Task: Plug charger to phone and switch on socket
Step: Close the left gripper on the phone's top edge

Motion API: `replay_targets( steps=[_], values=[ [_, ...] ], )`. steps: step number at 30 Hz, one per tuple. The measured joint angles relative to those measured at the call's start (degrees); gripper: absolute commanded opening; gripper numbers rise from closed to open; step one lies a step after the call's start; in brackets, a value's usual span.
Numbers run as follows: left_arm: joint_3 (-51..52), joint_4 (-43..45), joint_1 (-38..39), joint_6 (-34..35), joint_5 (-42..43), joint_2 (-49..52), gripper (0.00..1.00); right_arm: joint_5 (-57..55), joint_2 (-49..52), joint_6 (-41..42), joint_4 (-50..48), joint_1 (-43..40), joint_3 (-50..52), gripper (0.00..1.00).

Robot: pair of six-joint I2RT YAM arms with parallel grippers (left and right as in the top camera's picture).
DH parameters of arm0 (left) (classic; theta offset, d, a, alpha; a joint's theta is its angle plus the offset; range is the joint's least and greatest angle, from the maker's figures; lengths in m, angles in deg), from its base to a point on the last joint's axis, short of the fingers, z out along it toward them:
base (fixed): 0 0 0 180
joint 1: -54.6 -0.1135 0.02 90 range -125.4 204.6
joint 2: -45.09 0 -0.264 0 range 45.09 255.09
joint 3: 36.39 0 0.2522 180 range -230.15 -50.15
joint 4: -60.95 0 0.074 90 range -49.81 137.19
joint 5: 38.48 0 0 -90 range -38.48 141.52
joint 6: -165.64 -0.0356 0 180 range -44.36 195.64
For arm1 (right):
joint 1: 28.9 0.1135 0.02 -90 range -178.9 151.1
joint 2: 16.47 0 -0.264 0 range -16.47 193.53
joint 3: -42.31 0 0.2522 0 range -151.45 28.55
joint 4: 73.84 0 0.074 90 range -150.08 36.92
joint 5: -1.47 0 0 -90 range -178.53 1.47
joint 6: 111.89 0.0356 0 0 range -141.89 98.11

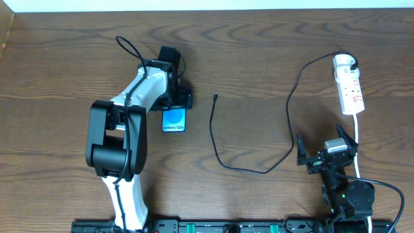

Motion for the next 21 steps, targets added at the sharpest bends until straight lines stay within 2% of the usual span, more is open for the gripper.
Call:
replay_targets(
  steps=[7,14,21],
  values=[
    [0.00,-0.07,-0.04,-0.44,0.46,0.00,0.92,0.00,0.00,0.00,0.00,0.00,0.00,0.99],
    [-0.02,-0.28,-0.04,-0.48,1.25,0.00,0.84,0.00,0.00,0.00,0.00,0.00,0.00,0.99],
    [-0.02,-0.57,-0.04,-0.37,1.51,-0.02,0.84,0.00,0.00,0.00,0.00,0.00,0.00,0.99]
  ],
)
